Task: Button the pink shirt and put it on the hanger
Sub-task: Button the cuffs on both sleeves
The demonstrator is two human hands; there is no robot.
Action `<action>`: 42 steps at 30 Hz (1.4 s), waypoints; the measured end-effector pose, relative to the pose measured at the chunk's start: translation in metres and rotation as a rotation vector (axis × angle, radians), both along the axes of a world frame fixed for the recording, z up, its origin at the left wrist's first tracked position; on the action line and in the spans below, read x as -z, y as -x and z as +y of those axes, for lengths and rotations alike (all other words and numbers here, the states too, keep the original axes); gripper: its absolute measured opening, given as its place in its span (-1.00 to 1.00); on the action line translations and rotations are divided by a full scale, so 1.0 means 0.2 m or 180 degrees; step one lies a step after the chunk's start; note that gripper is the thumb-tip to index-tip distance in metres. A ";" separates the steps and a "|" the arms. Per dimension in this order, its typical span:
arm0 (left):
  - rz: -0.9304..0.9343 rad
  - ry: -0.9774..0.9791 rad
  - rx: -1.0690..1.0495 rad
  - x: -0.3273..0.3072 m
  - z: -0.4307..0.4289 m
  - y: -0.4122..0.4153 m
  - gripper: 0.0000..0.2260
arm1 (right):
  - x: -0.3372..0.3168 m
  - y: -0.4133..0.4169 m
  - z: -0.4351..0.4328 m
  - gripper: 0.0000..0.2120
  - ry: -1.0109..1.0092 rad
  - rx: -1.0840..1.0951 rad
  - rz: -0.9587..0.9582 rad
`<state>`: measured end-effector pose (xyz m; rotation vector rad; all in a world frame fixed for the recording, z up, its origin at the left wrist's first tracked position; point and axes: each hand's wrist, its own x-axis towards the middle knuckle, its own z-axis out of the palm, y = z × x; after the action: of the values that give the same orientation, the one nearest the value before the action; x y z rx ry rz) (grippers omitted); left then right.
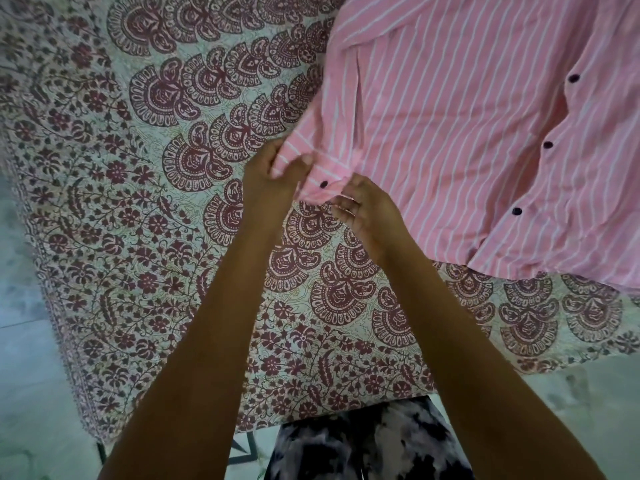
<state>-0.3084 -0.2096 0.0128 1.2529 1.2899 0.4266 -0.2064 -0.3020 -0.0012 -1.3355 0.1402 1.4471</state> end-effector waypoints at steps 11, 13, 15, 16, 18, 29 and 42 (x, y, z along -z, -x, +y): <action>0.0153 -0.1109 0.0302 -0.11 0.16 0.23 -0.64 | -0.10 0.20 0.26 -0.84 0.0131 0.0447 -0.0246; 0.0076 -0.0925 -0.0146 -0.09 0.19 0.26 -0.63 | -0.09 0.22 0.28 -0.76 0.0211 0.0578 -0.0461; -0.0171 -0.0568 -0.0507 -0.08 0.21 0.29 -0.59 | -0.08 0.25 0.29 -0.77 0.0173 0.0367 -0.0588; -0.0172 -0.0528 -0.0534 -0.07 0.22 0.30 -0.58 | -0.08 0.27 0.30 -0.79 0.0153 0.0294 -0.0558; 0.0207 -0.0573 -0.0308 -0.04 0.22 0.33 -0.59 | -0.06 0.30 0.31 -0.86 0.0198 0.0116 -0.0366; 0.0384 0.0429 -0.0499 0.01 0.17 0.36 -0.84 | 0.03 0.31 0.35 -0.94 0.0360 0.0413 -0.0202; 0.0425 -0.0011 -0.1583 0.13 0.23 0.28 -0.66 | 0.12 0.32 0.18 -0.72 0.0588 -0.0644 -0.1055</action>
<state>-0.3635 -0.1645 -0.0133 0.9662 1.7201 0.7051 -0.2697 -0.2651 -0.0243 -1.7638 -0.0830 1.3808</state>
